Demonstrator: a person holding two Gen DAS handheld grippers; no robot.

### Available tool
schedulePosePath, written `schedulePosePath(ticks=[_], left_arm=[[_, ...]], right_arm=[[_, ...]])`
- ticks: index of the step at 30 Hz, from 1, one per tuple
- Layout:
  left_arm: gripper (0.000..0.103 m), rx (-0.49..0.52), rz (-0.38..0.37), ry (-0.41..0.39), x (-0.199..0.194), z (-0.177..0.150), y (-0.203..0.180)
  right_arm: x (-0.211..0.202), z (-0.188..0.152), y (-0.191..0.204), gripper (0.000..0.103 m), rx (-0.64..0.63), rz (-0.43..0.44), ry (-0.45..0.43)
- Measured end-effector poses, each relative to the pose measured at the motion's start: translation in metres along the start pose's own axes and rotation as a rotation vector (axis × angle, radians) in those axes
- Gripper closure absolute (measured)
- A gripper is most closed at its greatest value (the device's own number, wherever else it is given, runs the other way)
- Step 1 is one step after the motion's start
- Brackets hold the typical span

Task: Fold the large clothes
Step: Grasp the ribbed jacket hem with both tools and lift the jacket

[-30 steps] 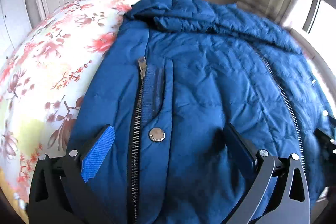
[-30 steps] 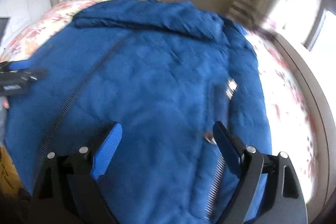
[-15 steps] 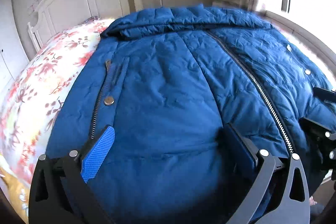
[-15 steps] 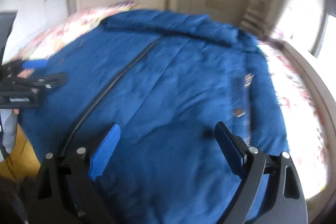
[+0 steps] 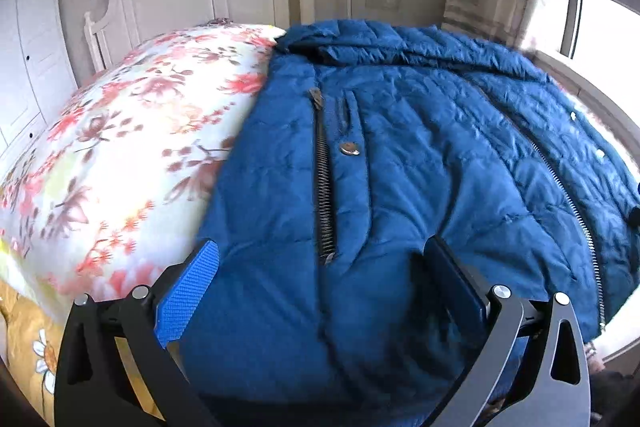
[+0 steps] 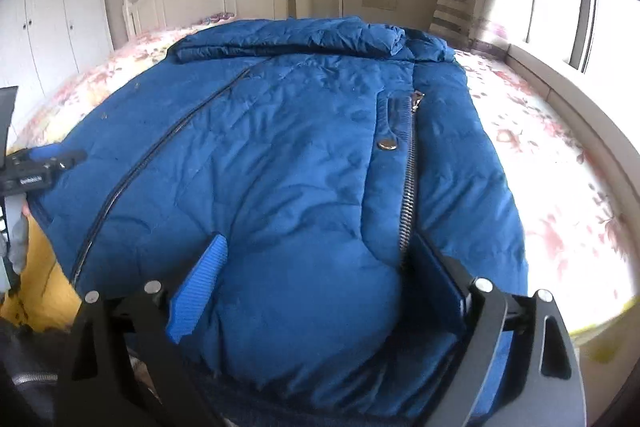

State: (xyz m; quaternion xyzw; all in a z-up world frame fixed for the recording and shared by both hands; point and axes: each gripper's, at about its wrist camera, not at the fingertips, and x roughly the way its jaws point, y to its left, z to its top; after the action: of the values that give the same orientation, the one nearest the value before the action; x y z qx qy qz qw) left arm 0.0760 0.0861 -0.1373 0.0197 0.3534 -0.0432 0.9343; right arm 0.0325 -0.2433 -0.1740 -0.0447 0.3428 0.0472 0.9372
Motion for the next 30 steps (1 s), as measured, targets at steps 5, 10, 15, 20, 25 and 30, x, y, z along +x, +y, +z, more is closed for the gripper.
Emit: schedulePosePath(ticks=[5,10,15,20,25,30], left_arm=[[0.004,-0.148,-0.058,-0.014,-0.016,-0.007,0.05],[0.005,-0.199,-0.157,-0.001,-0.011,-0.018,0.073],[0.005,-0.169,-0.268,0.004,-0.012,-0.019,0.059],[0.036,-0.184,-0.294,0.007,-0.015,-0.021,0.052],[0.052,-0.264,-0.356,0.005,-0.019,-0.029,0.074],[0.042,-0.303,-0.388,-0.013,-0.014,-0.026,0.078]], right_arm=[[-0.039,-0.01,-0.046,0.013,0.123,0.017,-0.068],[-0.056,-0.057,-0.096,0.017,0.309,0.142,-0.074],[-0.029,-0.091,-0.118,0.025,0.452,0.252,-0.034],[-0.02,-0.103,-0.121,0.054,0.499,0.39,-0.09],[-0.05,-0.098,-0.113,0.075,0.412,0.427,-0.191],[-0.039,-0.087,-0.112,0.068,0.416,0.422,-0.196]])
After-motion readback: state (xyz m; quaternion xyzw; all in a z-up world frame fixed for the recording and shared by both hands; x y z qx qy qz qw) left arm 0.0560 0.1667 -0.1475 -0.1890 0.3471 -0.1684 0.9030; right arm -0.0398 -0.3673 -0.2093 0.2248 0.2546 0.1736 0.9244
